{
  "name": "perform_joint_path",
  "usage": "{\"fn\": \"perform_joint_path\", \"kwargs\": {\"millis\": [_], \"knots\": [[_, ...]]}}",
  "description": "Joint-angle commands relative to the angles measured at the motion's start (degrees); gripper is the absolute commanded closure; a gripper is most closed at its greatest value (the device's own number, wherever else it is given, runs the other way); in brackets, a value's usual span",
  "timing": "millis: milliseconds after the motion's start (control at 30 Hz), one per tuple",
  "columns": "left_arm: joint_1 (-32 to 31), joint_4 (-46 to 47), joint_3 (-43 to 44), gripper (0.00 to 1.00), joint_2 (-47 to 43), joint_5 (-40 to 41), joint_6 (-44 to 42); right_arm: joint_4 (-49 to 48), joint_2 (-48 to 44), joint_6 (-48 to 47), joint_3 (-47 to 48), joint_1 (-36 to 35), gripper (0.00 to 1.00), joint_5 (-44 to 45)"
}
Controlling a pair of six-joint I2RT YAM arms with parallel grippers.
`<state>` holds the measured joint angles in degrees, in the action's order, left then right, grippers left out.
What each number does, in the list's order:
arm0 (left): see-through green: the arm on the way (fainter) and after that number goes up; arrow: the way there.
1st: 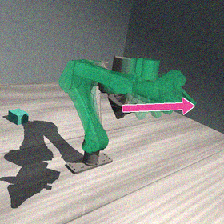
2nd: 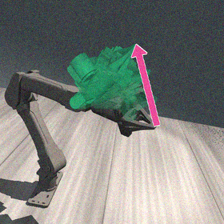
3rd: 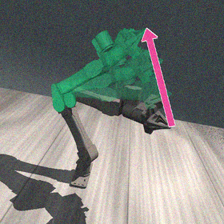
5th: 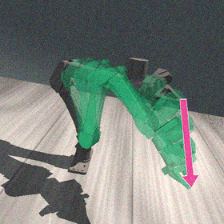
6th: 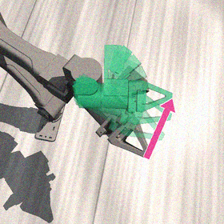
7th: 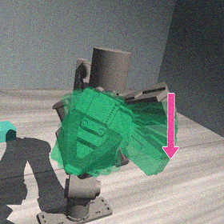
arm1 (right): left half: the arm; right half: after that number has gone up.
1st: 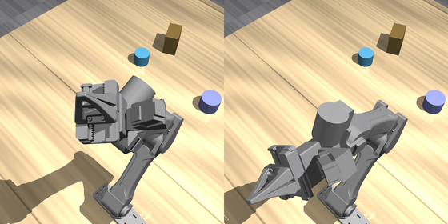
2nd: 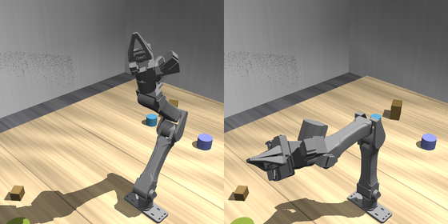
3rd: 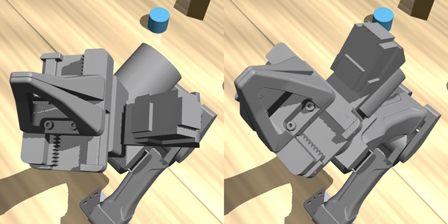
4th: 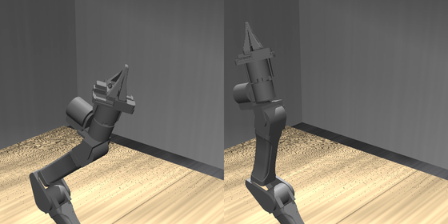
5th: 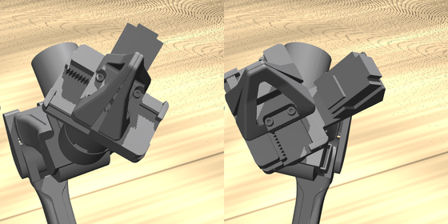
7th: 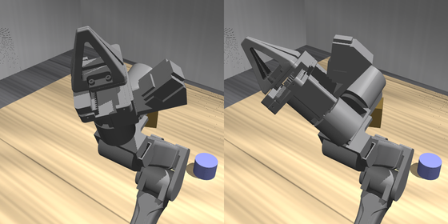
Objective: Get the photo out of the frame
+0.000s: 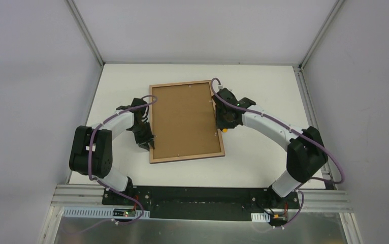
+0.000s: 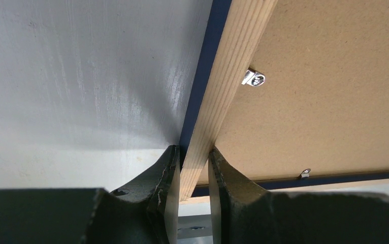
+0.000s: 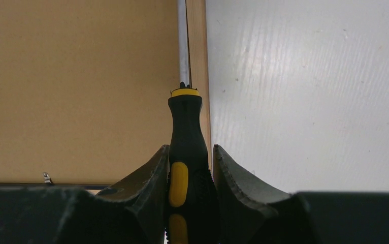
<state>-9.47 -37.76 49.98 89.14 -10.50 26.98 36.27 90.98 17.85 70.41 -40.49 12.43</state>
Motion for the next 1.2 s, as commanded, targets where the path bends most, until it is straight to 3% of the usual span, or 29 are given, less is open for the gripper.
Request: {"fn": "perform_joint_path", "kwargs": {"millis": [0,233,800,1033,1167], "knots": [[-0.98,-2.32,-2.04,1.0,0.45,0.7,1.25,-0.18,3.37,-2.77,6.38,0.75,1.0,-1.1],[-1.16,-2.32,-2.14,1.0,0.5,0.51,1.57,1.65,9.94,-2.5,11.19,1.23,1.0,0.75],[-1.7,-3.56,-2.39,1.0,1.66,3.02,2.66,-6.1,16.99,-3.48,11.52,0.58,1.0,9.28],[-1.69,-4.85,-2.1,1.0,2.46,4.28,2.56,-7.21,26.44,-8.28,23.19,3.01,1.0,8.83],[-1.74,-4.88,-1.83,1.0,2.94,4.08,2.38,-6.32,26.31,-10.31,25.65,3.9,1.0,4.79]]}}
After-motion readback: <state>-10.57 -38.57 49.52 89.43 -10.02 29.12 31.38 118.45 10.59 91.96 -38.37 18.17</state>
